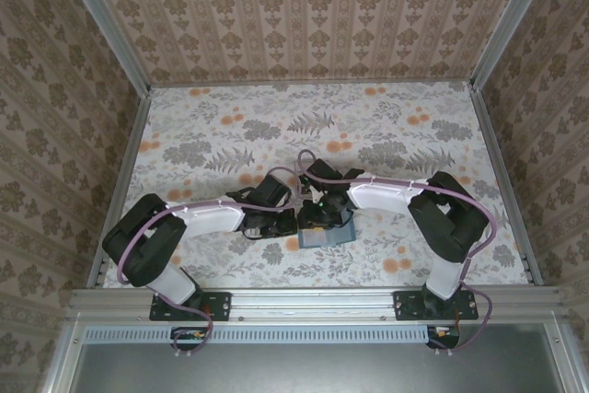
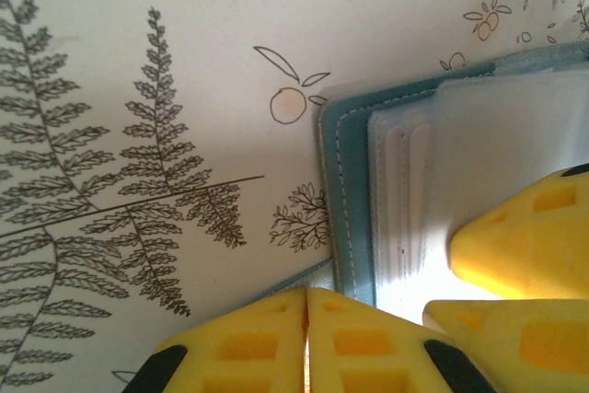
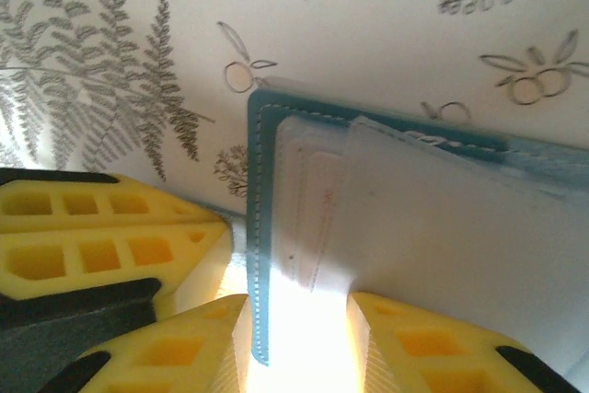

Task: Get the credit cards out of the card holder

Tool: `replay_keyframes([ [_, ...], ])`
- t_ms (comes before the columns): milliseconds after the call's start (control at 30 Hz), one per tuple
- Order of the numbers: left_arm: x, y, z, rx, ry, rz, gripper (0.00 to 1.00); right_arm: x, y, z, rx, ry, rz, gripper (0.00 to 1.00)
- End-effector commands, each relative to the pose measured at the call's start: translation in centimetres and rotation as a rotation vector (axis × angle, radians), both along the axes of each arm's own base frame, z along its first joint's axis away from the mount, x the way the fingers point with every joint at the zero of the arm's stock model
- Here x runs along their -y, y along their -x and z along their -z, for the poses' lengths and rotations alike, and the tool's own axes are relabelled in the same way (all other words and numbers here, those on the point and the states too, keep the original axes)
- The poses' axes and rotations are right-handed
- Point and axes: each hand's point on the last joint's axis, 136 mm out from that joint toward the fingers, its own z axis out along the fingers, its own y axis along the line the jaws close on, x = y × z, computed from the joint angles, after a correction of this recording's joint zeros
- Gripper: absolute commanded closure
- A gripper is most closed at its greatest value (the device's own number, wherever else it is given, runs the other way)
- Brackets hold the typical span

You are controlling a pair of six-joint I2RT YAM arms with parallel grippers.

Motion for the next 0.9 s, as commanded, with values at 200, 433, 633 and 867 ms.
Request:
replay_keyframes([
  [200, -1.9, 1.5, 1.8, -0.071, -0.069, -0.008, 0.90, 4.5, 0.2, -0.2, 0.078, 0.342, -0.027, 0.56],
  [433, -1.8, 1.4, 1.8, -0.074, -0.068, -0.009, 0.90, 6.4, -0.4, -2.0, 0.146, 0.464, -0.039, 0.52],
  [633, -1.6, 1.3, 1.7, -0.074, -0.068, -0.004, 0.90, 7.1, -0.1, -2.5, 0.155, 0.478, -0.040, 0.54],
  [867, -1.5, 1.2, 1.7, -0.079, -0.075, 0.002, 0.90, 8.0, 0.3, -2.1, 0.148, 0.502, -0.051, 0.77],
])
